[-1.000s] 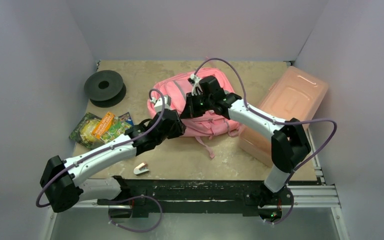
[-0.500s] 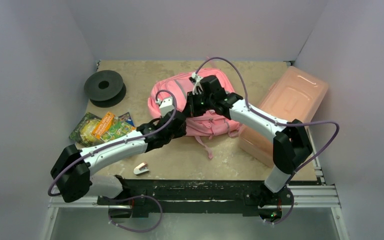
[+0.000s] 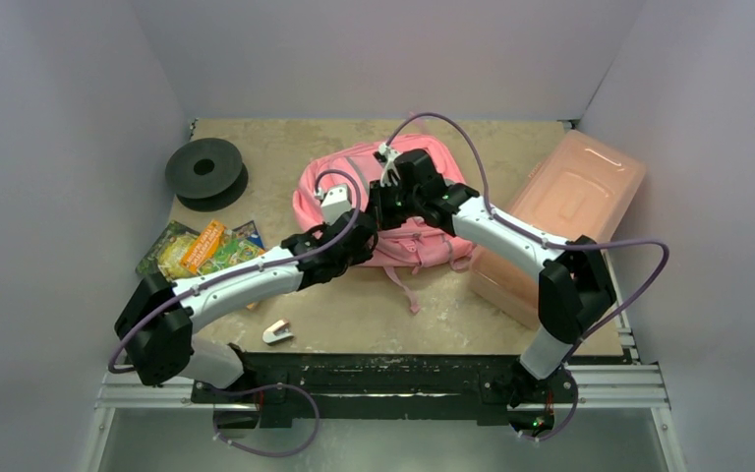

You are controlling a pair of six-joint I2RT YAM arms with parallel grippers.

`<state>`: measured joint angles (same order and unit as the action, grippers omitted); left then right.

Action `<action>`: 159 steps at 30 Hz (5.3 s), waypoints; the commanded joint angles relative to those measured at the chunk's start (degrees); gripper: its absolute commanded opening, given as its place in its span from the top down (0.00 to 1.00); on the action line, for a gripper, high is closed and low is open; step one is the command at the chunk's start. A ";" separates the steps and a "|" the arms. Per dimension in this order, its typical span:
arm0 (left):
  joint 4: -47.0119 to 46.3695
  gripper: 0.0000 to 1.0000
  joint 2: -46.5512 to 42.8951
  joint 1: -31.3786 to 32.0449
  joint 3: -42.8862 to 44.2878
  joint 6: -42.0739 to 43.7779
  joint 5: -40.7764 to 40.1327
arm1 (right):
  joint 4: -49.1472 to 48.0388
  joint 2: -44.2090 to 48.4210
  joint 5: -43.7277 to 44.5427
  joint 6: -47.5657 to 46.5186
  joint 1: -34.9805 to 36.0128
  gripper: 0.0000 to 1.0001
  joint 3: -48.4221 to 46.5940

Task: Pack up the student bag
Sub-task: Unzip the student bag at the center of the board.

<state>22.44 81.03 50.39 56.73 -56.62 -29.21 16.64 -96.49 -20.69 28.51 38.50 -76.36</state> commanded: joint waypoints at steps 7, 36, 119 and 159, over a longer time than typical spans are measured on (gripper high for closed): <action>4.23 0.90 1.05 0.06 4.44 -1.10 -7.33 | -1.87 4.35 -1.56 2.16 0.74 1.00 0.09; 1.22 0.86 -25.03 -14.48 -10.72 13.41 34.30 | -21.96 10.70 -4.12 -25.73 -4.18 1.00 17.85; -3.49 1.00 -9.08 -7.23 -6.74 17.98 36.81 | -27.18 20.02 23.50 -46.28 8.60 0.15 31.47; 10.14 1.00 -20.27 -18.77 -13.97 3.59 18.94 | -44.94 26.05 33.60 -35.54 7.51 1.00 46.10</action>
<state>27.99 63.72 37.60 44.93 -50.52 -4.67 -22.94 -76.05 8.25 -10.00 51.81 -33.04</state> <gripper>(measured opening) 0.051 0.024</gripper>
